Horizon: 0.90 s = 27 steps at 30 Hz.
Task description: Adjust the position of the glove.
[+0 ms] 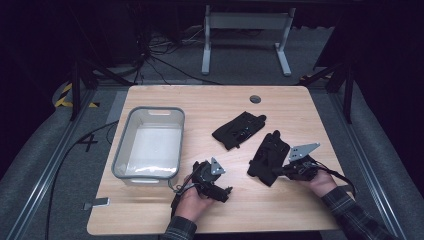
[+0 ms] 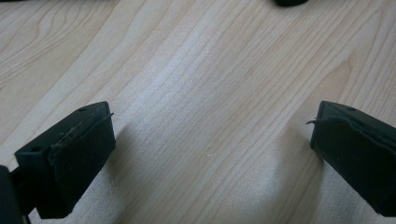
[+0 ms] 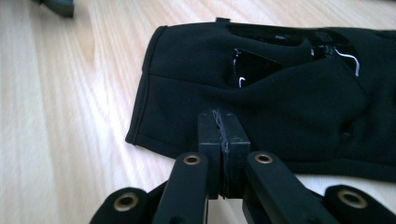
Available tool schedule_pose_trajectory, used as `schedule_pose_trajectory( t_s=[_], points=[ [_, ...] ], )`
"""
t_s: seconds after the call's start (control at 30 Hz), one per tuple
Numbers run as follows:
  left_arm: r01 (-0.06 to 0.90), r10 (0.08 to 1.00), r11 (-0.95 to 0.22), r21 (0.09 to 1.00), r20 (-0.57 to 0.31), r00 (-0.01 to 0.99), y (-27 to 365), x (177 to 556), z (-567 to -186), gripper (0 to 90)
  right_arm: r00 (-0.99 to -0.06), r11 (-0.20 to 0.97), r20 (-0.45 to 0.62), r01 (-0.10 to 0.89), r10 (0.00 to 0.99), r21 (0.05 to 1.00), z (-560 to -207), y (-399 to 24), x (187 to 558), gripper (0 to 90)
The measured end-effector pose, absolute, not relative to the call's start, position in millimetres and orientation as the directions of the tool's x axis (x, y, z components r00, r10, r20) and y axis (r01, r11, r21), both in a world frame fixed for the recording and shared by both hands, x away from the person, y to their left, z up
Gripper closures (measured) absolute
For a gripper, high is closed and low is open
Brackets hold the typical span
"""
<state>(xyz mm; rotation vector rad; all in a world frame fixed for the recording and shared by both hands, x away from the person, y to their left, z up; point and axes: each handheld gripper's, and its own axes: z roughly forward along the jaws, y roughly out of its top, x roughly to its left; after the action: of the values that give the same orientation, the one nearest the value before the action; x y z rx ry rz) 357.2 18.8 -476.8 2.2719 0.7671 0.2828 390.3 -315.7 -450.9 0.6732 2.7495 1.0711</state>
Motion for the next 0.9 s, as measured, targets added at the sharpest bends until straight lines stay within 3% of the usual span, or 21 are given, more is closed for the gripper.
schedule_pose_trajectory(
  t_s=[0.9],
  points=[
    [0.443, 0.598, -0.572, 0.690, -0.018, 0.801, 19, 357, -477, 0.2, -0.856, 0.661, 0.039, 0.425, 0.515, 0.619, -444, -380, 362, 89.6]
  ],
)
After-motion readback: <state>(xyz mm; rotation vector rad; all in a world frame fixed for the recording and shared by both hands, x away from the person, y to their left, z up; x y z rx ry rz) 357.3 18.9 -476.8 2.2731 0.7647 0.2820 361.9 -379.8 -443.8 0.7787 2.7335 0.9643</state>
